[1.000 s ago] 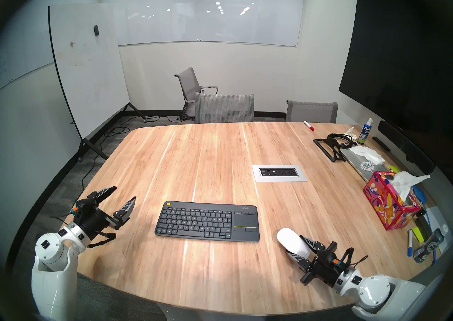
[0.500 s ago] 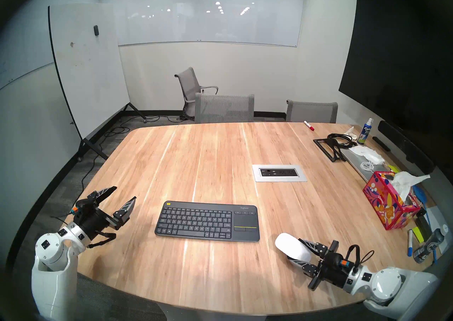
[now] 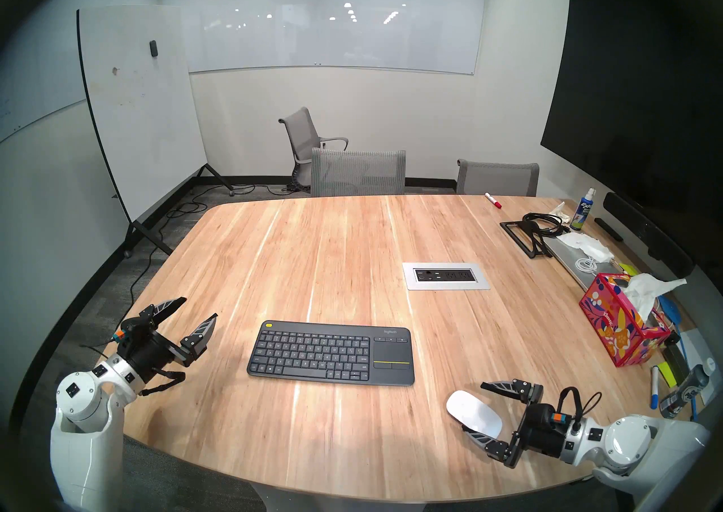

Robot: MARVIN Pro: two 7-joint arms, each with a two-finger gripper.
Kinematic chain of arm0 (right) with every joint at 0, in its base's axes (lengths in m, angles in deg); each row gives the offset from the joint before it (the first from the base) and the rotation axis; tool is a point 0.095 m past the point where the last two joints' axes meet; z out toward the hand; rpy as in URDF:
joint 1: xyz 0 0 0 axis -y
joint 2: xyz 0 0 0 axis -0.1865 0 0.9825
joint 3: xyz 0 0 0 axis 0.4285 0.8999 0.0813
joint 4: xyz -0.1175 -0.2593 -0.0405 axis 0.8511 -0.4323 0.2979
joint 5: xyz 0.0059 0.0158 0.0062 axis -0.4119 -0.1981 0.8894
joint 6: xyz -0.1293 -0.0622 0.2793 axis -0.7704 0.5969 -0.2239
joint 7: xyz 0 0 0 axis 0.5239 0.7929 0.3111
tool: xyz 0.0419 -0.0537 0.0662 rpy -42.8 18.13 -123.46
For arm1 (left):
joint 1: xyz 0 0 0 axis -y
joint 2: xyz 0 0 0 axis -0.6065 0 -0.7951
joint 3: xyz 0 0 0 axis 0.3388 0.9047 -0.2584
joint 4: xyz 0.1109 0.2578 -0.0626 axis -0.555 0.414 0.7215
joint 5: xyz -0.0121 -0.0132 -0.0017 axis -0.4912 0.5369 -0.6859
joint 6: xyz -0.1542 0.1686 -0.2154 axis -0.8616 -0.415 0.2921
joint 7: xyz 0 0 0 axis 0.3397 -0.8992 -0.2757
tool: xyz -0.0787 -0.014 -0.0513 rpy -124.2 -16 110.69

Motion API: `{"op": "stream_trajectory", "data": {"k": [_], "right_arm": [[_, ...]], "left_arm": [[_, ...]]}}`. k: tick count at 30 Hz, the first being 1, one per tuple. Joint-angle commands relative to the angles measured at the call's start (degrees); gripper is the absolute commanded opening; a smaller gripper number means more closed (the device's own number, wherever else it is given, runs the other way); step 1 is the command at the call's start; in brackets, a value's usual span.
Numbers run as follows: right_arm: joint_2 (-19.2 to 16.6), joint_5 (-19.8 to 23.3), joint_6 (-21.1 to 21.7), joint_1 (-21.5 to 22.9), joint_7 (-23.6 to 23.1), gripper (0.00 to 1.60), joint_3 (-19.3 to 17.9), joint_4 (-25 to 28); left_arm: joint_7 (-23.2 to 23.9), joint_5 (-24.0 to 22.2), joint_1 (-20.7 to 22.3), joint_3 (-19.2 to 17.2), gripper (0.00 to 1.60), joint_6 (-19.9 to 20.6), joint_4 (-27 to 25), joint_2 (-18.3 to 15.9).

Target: Put the mouse beside the keyboard

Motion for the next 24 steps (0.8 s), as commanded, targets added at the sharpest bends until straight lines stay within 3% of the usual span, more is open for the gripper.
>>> {"op": "stream_trajectory", "data": {"k": [1,13,21,24], "right_arm": [[-0.9,0.9,0.0,0.3,-1.1,1.60,-1.0,0.2],[1.6,2.5,2.6,-5.1,-3.1,1.60,-8.2,2.7],[2.4,7.8,6.7,-4.5,-3.2,1.60,-5.5,2.4],[2.7,8.0,7.7,-4.7,-3.0,1.60,-5.4,2.7]], "left_arm": [[-0.1,0.1,0.0,0.1,1.60,-0.1,-0.9,0.1],[0.0,0.1,0.0,0.1,1.60,-0.1,-0.9,0.1],[0.0,0.1,0.0,0.1,1.60,-0.2,-0.9,0.1],[0.0,0.1,0.0,0.1,1.60,-0.1,-0.9,0.1]]}}
